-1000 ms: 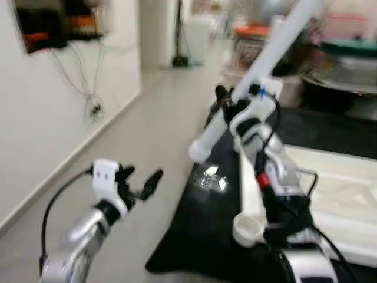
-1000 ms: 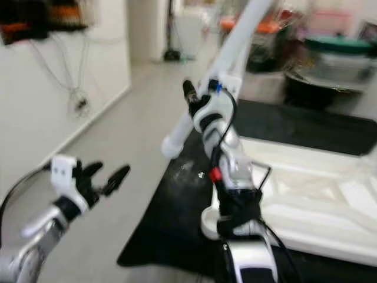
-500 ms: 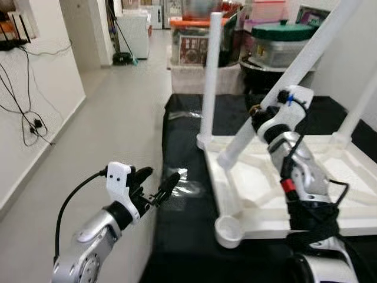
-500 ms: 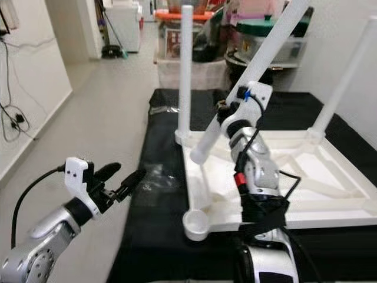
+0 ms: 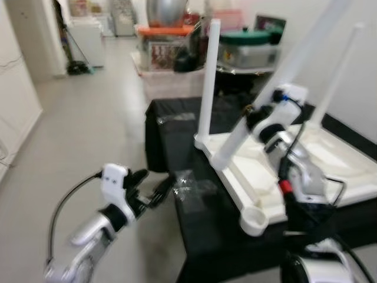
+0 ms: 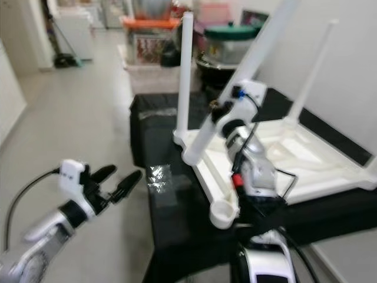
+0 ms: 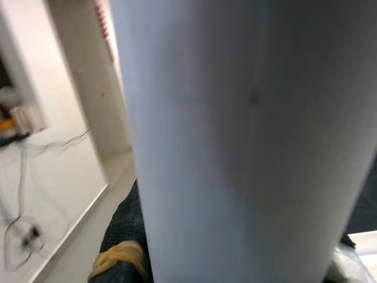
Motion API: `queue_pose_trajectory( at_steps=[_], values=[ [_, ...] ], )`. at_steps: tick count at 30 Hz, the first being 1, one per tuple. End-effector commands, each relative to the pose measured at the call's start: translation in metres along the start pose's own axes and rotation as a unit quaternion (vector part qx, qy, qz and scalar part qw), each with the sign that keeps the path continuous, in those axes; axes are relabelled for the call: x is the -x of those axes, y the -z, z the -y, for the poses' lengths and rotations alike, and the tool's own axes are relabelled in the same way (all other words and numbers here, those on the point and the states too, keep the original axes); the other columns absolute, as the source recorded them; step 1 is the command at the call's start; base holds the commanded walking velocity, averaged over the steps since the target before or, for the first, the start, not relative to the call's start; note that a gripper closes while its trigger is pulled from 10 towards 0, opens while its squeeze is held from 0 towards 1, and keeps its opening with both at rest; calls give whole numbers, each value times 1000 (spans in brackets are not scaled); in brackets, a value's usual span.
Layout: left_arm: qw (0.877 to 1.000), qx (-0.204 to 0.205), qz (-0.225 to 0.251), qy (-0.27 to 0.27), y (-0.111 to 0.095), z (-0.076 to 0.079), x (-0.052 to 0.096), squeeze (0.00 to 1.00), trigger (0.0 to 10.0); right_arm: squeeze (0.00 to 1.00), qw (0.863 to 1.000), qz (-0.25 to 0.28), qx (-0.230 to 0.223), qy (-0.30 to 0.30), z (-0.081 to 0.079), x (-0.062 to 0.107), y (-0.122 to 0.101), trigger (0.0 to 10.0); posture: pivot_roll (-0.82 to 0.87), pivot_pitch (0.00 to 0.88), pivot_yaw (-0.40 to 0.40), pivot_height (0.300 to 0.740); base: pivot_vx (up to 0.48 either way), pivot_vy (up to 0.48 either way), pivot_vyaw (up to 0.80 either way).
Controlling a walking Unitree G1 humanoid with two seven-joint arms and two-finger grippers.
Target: Building children table
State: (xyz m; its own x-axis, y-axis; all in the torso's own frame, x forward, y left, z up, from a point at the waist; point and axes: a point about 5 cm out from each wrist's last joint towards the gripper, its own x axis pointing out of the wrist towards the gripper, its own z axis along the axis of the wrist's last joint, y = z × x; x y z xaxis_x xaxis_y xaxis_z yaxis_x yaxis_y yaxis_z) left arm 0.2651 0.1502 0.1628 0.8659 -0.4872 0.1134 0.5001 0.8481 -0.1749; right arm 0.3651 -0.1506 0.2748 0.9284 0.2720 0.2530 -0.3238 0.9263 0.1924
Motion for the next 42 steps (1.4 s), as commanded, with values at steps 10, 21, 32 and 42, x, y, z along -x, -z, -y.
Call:
queue_pose_trajectory(
  at_steps=[10, 21, 32, 42],
  values=[
    [1000, -6, -26, 17, 12, 9, 2, 1000, 10000, 0, 940, -103, 110, -305, -17, 58, 6, 10000, 37, 0, -39, 740, 0, 0, -240],
    [999, 5, -36, 26, 21, 21, 6, 1000, 10000, 0, 905, -107, 174, -374, 6, 64, -5, 10000, 42, 0, -56, 740, 0, 0, 0],
    [999, 12, -39, 25, 24, 22, 10, 1000, 10000, 0, 934, -112, 131, -313, 55, 58, -14, 10000, 46, 0, -63, 740, 0, 0, 0],
    [999, 11, -33, 32, 18, 22, 7, 1000, 10000, 0, 959, -67, 91, -261, 58, 49, -15, 10000, 48, 0, -48, 740, 0, 0, 0]
  ],
)
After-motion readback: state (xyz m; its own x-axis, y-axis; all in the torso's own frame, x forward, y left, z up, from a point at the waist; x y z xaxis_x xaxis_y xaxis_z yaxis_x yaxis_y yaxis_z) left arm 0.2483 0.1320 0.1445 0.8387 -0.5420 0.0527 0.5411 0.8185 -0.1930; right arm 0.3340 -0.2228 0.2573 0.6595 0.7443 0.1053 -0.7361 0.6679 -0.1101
